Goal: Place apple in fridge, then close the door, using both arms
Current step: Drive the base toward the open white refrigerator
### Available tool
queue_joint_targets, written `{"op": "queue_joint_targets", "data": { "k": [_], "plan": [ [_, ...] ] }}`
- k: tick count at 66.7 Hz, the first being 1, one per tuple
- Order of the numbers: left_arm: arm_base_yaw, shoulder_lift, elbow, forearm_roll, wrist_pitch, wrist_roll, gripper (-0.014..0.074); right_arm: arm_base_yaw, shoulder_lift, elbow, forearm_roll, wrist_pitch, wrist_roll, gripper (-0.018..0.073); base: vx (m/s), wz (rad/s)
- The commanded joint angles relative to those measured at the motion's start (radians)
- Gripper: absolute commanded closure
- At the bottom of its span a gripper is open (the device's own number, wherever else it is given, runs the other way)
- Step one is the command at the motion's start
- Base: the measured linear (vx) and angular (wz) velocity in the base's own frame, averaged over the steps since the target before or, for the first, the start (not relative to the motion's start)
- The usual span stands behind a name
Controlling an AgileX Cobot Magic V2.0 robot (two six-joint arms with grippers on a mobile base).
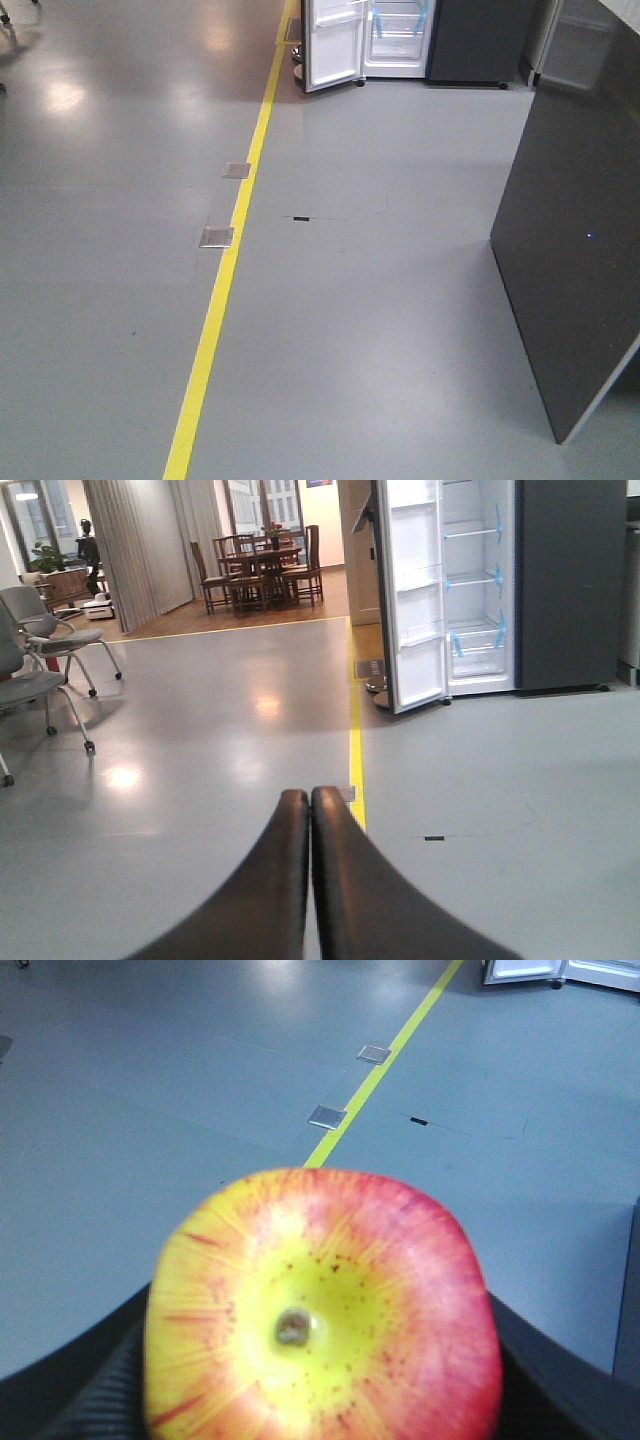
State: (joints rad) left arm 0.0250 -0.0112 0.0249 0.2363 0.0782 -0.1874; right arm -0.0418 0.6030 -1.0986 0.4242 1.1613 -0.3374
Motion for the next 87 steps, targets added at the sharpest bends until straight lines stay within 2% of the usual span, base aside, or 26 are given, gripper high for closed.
{"op": "queue_joint_targets", "data": {
  "k": [1, 87],
  "plan": [
    [-0.008, -0.015, 0.028, -0.008, -0.070, -0.004, 0.0602, -0.004, 0.008, -0.023, 0.025, -0.066, -0.007, 0.0482, 0.16, 0.10],
    [-0.008, -0.015, 0.028, -0.008, -0.070, -0.004, 0.0602, -0.004, 0.008, -0.023, 0.025, -0.066, -0.007, 0.0482, 0.24, 0.01]
  ]
}}
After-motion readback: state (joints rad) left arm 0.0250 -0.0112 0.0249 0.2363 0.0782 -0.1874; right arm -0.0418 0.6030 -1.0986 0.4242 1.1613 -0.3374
